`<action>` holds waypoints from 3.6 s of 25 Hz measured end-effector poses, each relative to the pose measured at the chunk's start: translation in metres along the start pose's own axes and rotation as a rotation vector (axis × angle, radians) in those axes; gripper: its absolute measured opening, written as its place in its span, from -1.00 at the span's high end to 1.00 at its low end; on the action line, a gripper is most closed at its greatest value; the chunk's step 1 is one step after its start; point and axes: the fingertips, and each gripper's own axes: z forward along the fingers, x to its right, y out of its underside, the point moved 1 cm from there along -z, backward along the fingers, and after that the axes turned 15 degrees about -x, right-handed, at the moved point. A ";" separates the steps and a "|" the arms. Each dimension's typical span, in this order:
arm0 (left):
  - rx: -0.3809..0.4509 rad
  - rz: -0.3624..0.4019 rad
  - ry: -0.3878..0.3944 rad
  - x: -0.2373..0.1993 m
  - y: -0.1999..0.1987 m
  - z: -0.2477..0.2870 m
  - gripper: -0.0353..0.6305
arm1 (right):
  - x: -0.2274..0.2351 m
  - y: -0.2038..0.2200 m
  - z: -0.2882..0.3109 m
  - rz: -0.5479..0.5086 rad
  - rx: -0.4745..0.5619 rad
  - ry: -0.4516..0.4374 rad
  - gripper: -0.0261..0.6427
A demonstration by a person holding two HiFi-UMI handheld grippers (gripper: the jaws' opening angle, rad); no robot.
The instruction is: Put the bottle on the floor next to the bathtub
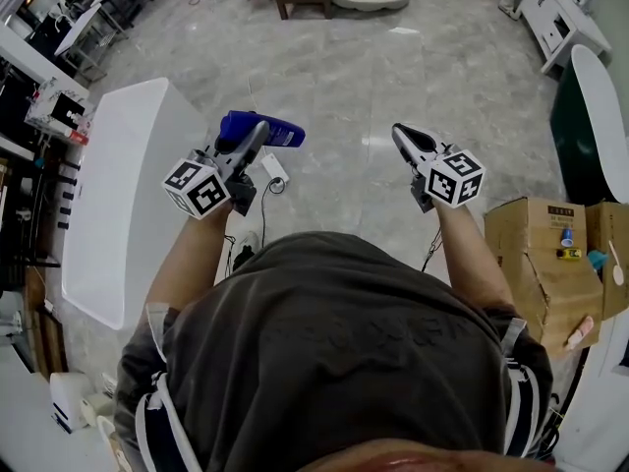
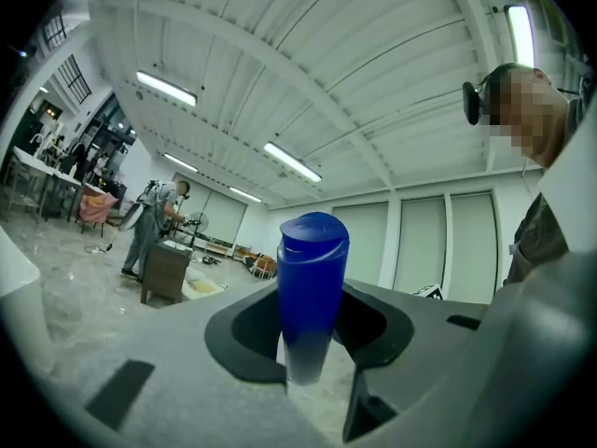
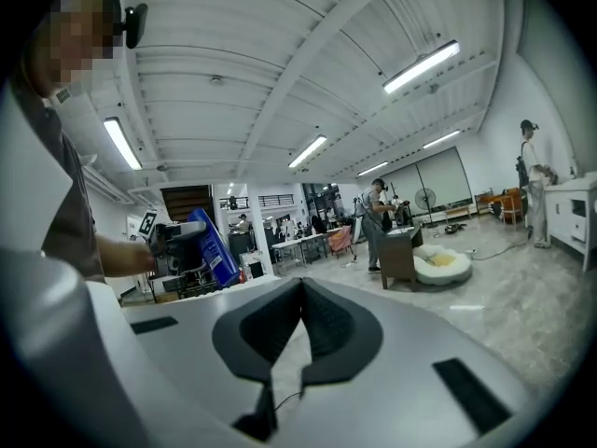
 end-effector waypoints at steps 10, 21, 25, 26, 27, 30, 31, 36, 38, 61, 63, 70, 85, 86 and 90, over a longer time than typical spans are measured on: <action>0.058 -0.006 0.072 -0.215 0.003 -0.138 0.48 | -0.115 -0.027 0.199 0.004 -0.036 0.076 0.94; -0.130 0.067 0.141 -0.474 -0.005 -0.324 0.48 | -0.310 -0.073 0.441 0.128 -0.046 0.132 0.94; -0.152 0.048 0.160 -0.502 -0.004 -0.340 0.48 | -0.325 -0.062 0.449 0.190 -0.066 0.183 0.94; -0.157 0.040 0.166 -0.502 -0.002 -0.340 0.48 | -0.325 -0.058 0.446 0.209 -0.067 0.193 0.94; -0.162 0.034 0.171 -0.501 0.001 -0.339 0.48 | -0.324 -0.053 0.444 0.222 -0.068 0.197 0.94; -0.176 0.029 0.161 -0.495 0.010 -0.339 0.48 | -0.327 -0.041 0.441 0.229 -0.072 0.181 0.94; -0.181 0.023 0.152 -0.494 0.014 -0.338 0.48 | -0.328 -0.037 0.441 0.228 -0.074 0.171 0.94; -0.220 0.005 0.084 -0.478 0.034 -0.323 0.48 | -0.308 -0.017 0.436 0.238 -0.074 0.116 0.94; -0.230 -0.006 0.040 -0.463 0.045 -0.310 0.48 | -0.295 -0.007 0.426 0.235 -0.074 0.077 0.94; -0.516 -0.162 -0.117 -0.645 0.277 -0.274 0.48 | -0.276 0.113 0.622 0.209 -0.407 0.074 0.94; -0.544 -0.168 -0.136 -0.668 0.313 -0.267 0.48 | -0.269 0.137 0.646 0.200 -0.449 0.066 0.94; -0.658 -0.185 -0.195 -0.727 0.455 -0.240 0.48 | -0.238 0.226 0.720 0.204 -0.529 0.034 0.94; -0.846 -0.180 -0.293 -0.856 0.729 -0.213 0.48 | -0.209 0.453 0.873 0.167 -0.630 -0.092 0.94; -0.856 -0.182 -0.298 -0.862 0.744 -0.214 0.48 | -0.210 0.465 0.880 0.168 -0.634 -0.101 0.94; -0.894 -0.177 -0.313 -0.886 0.795 -0.212 0.48 | -0.207 0.506 0.908 0.154 -0.665 -0.133 0.94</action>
